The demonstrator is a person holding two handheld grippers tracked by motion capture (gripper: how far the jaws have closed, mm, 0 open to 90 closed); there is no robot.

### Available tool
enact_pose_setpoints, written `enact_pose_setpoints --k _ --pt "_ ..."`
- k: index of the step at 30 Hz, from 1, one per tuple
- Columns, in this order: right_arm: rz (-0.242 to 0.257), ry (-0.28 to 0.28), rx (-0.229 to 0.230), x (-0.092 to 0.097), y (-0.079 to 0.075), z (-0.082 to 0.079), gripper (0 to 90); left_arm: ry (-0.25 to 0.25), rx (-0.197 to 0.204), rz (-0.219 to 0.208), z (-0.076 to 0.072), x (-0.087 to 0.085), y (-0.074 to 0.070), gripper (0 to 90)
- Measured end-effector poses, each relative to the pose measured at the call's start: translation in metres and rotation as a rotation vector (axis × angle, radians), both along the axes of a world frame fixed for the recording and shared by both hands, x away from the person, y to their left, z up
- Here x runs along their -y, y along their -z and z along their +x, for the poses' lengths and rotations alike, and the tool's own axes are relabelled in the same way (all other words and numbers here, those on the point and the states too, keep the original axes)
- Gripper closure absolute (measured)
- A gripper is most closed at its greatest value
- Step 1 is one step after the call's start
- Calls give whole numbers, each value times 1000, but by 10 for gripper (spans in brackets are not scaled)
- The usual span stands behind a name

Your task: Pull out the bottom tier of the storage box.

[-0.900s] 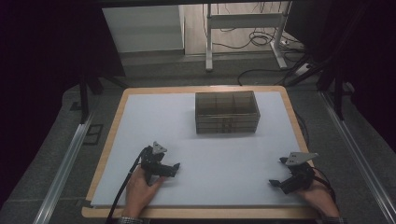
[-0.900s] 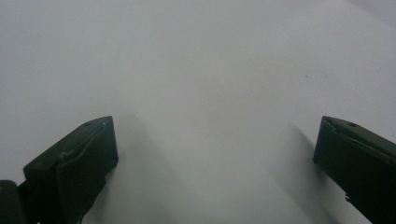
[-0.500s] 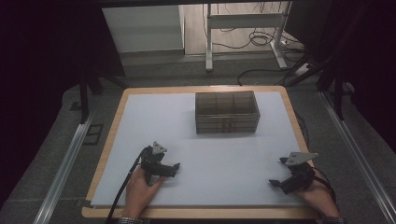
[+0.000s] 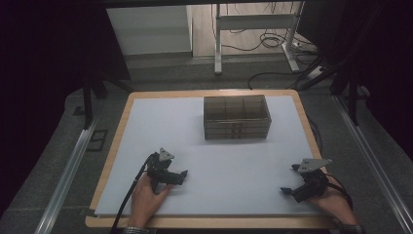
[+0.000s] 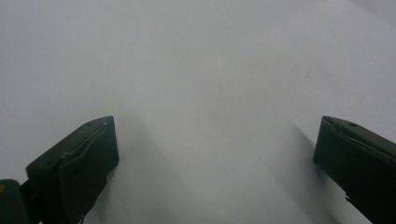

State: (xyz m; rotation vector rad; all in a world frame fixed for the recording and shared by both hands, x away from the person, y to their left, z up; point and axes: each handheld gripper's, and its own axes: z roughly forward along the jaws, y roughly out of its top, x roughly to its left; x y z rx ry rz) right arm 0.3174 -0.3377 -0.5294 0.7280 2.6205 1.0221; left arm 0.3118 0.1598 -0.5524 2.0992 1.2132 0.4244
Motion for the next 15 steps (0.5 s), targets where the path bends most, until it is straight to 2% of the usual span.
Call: enact_pose_setpoints --k 8,15 --pt "-8 18 -4 -1 -2 -1 15 0 0 0 0 0 0 0" --pt "-20 22 1 -2 -6 -3 69 0 0 0 0 0 0 0"
